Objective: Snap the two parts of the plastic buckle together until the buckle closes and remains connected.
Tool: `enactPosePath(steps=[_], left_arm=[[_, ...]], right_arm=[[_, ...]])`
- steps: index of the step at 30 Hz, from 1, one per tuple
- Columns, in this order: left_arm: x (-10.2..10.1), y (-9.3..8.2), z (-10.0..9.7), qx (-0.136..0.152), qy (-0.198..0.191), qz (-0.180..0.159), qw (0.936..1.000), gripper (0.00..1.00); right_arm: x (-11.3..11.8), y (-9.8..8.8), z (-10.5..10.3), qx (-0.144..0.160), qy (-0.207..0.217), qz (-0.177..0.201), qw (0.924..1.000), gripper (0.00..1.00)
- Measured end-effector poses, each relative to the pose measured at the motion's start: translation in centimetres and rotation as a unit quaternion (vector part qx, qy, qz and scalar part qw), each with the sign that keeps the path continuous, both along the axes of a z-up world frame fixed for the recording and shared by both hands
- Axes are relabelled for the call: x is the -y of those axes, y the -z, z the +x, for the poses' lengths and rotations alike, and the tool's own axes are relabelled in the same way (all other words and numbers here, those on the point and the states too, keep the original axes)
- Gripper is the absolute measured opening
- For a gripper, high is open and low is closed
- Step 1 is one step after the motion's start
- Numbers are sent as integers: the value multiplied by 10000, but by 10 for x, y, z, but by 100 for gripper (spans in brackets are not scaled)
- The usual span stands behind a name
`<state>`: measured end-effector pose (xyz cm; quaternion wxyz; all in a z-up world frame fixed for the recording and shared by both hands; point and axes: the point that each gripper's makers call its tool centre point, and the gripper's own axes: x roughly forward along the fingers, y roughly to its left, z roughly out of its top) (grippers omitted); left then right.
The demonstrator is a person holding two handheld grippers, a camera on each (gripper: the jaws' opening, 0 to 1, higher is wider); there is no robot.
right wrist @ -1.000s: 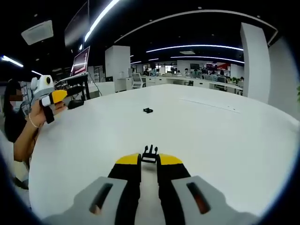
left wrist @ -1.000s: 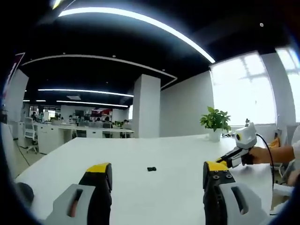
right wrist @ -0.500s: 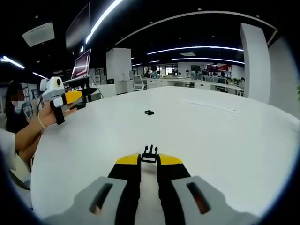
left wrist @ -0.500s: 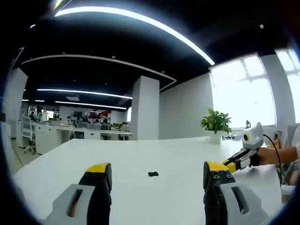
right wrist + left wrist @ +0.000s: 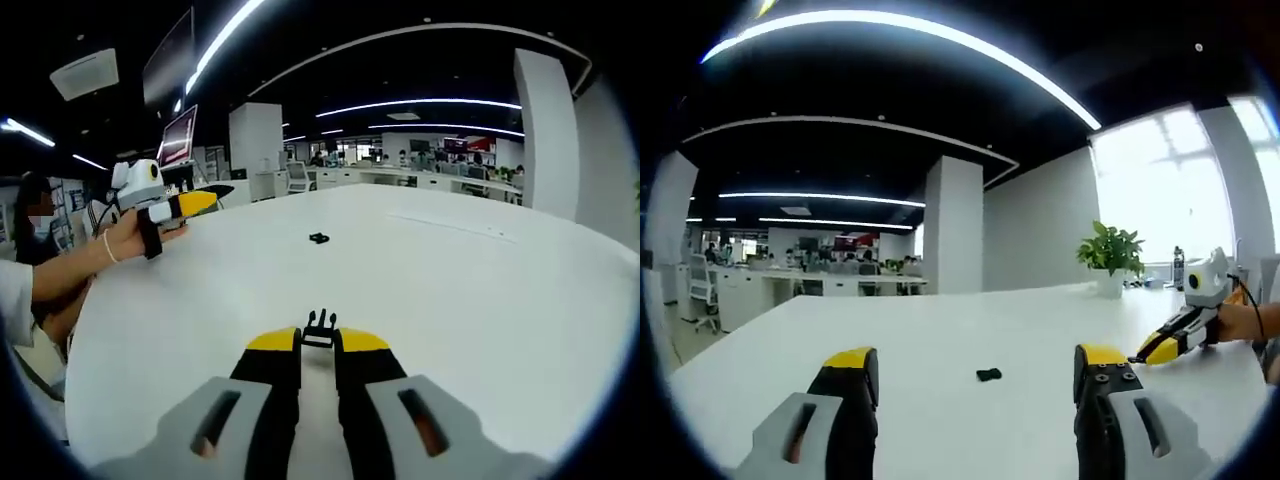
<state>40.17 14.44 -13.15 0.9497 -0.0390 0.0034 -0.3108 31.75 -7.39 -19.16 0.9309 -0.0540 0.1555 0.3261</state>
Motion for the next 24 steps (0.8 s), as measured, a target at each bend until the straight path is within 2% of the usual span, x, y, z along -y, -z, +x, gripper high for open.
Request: enactPosePath(steps=[3, 9, 12, 16, 24], left_arm=[[5, 4, 7, -83, 129, 24, 9999, 81], [14, 14, 23, -172, 195, 339, 9991, 81], [22, 17, 29, -226, 369, 406, 9982, 81], [32, 27, 31, -348, 693, 722, 9944, 81], [45, 29, 43, -487, 1055, 660, 9910, 78]], right_arm=[[2, -3, 4, 27, -4, 13, 10000, 12], [5, -4, 11, 52, -18, -77, 10000, 12], [5, -3, 14, 23, -55, -105, 9999, 12], [6, -1, 19, -11, -126, -99, 9999, 12], [7, -1, 17, -67, -318, -48, 9995, 12]])
